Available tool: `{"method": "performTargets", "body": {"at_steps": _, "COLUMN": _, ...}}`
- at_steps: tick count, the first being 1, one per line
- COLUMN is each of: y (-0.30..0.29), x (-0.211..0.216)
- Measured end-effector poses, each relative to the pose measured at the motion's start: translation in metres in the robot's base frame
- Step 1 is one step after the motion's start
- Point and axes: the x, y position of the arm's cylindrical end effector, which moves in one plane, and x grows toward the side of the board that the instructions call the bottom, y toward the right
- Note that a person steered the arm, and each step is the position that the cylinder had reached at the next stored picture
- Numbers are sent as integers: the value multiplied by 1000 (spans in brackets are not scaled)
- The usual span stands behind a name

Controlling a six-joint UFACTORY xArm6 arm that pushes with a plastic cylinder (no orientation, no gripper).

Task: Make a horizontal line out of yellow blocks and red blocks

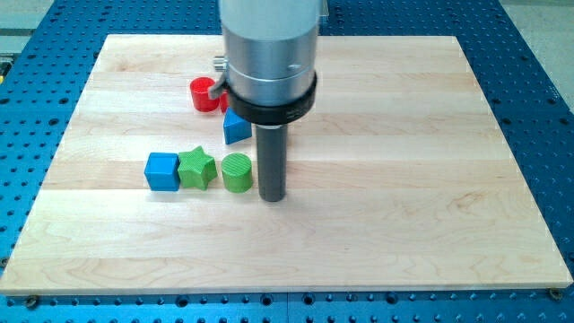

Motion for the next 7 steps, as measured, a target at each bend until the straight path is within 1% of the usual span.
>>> {"method": "performTargets", "body": {"at_steps": 1, "y": -10, "x": -2}}
{"method": "performTargets", "body": {"at_steps": 3, "y": 18, "x": -51}}
{"method": "performTargets", "body": {"at_steps": 4, "y": 22, "x": -79}}
{"method": "performTargets", "body": {"at_steps": 5, "y": 22, "x": -98}}
{"method": "performTargets", "body": {"at_steps": 7, "y": 20, "x": -100}}
